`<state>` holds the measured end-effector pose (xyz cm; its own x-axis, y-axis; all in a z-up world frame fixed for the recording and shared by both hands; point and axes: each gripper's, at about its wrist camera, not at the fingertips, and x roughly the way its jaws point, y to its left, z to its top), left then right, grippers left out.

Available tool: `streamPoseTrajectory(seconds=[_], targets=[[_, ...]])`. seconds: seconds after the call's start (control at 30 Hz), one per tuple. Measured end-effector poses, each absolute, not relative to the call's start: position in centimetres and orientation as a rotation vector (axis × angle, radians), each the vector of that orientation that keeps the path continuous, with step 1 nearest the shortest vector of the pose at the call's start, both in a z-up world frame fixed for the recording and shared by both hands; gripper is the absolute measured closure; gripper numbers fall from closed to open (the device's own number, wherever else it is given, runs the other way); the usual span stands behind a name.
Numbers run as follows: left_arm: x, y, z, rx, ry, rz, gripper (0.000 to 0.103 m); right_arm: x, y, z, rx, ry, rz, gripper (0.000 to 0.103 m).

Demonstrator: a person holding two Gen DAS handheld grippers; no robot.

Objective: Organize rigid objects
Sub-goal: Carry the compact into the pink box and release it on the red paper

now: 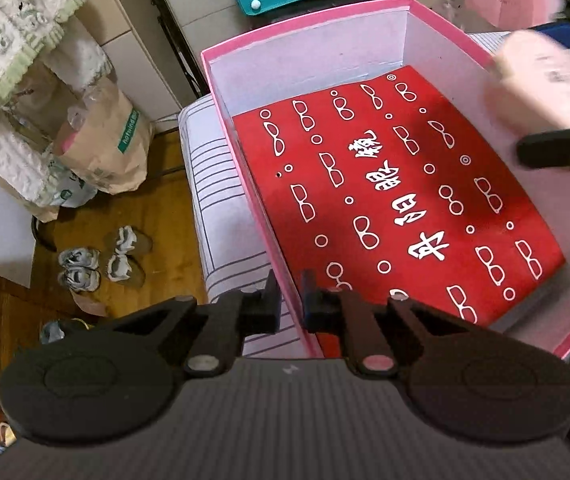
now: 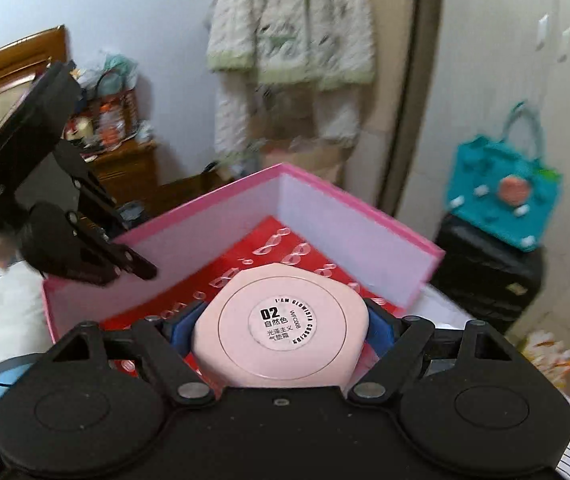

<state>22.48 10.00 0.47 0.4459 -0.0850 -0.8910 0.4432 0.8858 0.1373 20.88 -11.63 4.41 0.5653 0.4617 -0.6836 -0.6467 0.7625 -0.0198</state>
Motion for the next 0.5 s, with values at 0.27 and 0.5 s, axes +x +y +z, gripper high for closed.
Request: streamPoseTrajectory(seconds=[0.27,0.5], targets=[[23.6,10.4,0.5,0.317,1.121,-0.36,0.092,29.2,-6.5,1.7,-0.166,1.032,0.681,0.018],[23.6,10.8,0.4,0.291,1.116,-0.371,0.092,30.5,-2.7,-0.8,-0.212,1.152,0.697,0.018]])
